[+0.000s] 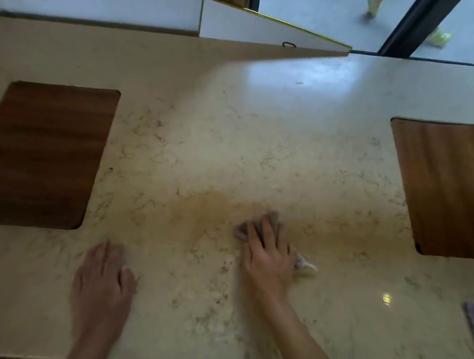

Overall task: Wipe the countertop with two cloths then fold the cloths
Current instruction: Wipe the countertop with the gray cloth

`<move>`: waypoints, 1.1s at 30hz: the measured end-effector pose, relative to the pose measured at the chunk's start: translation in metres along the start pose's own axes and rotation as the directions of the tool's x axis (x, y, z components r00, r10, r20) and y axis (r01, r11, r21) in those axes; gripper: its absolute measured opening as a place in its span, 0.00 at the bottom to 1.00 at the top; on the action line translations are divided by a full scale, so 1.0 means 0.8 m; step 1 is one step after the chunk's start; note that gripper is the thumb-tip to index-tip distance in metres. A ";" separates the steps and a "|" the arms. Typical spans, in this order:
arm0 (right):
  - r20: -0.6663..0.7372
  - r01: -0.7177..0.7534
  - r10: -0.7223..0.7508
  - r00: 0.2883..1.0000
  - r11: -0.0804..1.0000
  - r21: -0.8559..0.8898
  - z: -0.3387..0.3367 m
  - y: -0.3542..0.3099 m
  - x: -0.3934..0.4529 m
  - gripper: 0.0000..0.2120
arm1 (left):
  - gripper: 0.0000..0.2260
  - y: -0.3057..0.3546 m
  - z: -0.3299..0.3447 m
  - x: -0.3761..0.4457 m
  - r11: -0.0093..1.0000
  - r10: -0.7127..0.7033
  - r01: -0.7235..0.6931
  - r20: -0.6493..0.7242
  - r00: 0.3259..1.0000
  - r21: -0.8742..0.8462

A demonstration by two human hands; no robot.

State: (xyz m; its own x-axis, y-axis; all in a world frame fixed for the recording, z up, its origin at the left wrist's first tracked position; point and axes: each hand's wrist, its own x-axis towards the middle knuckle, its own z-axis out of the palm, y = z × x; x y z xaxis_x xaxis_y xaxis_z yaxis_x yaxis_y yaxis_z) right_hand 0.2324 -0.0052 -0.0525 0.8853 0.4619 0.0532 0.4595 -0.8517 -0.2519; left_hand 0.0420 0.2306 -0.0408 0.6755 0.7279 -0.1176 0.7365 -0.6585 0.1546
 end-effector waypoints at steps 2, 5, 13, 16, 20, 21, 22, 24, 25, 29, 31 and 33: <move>0.017 0.163 -0.164 0.986 0.986 0.031 0.004 -0.011 -0.031 0.20 | 0.26 -0.001 0.001 0.002 1.000 -0.004 0.004 -0.003 1.000 0.000; 0.048 0.255 -0.256 0.965 0.966 0.036 -0.005 0.027 -0.037 0.20 | 0.25 -0.001 0.003 -0.001 1.000 -0.006 0.006 -0.004 1.000 -0.015; -0.004 -0.298 0.298 0.954 0.953 -0.049 -0.009 0.022 0.120 0.22 | 0.24 0.002 -0.001 0.001 0.999 -0.031 0.031 0.007 0.999 0.007; 0.051 -0.058 0.059 0.997 0.998 -0.013 0.012 -0.043 0.115 0.23 | 0.24 0.001 -0.002 0.001 1.000 -0.026 0.026 0.006 1.000 0.007; 0.152 0.295 -0.295 0.943 0.955 0.021 0.017 -0.042 0.052 0.24 | 0.24 0.001 -0.001 0.001 0.999 -0.034 0.034 -0.013 0.999 -0.018; 0.154 0.282 -0.283 0.947 0.959 0.030 0.012 -0.023 0.047 0.24 | 0.24 0.001 0.000 0.001 0.999 -0.033 0.033 -0.024 0.999 -0.025; 0.151 0.215 -0.215 0.965 0.976 0.017 0.005 -0.001 0.051 0.24 | 0.24 0.001 0.001 0.002 0.999 -0.030 0.029 -0.032 0.999 -0.030; 0.166 -0.044 0.048 0.985 0.999 -0.032 -0.009 0.033 0.079 0.25 | 0.24 0.001 0.001 0.002 0.999 -0.029 0.028 -0.033 0.999 -0.036; 0.162 -0.188 0.192 0.968 0.981 -0.042 -0.011 0.043 0.103 0.25 | 0.23 0.001 0.002 0.003 0.999 -0.031 0.029 -0.036 0.999 -0.038; 0.051 -0.250 0.250 0.967 0.968 0.006 -0.001 -0.010 0.154 0.23 | 0.22 0.001 0.005 0.000 0.998 -0.029 0.027 -0.037 0.999 -0.050; 0.088 -0.086 0.083 0.993 0.996 0.038 0.010 -0.067 0.136 0.22 | 0.22 -0.001 0.005 0.000 0.999 -0.029 0.027 -0.041 0.999 -0.044; 0.179 0.090 -0.102 0.979 0.993 0.073 0.019 -0.118 0.103 0.23 | 0.22 -0.003 0.006 0.000 0.999 -0.025 0.022 -0.051 0.998 -0.046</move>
State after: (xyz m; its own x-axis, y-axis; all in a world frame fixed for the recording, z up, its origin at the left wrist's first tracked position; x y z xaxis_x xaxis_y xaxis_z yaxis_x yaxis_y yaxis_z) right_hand 0.2610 0.1170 -0.0391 0.8067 0.5833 -0.0948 0.5312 -0.7861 -0.3159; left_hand 0.0404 0.2310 -0.0459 0.6544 0.7527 -0.0716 0.7491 -0.6326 0.1965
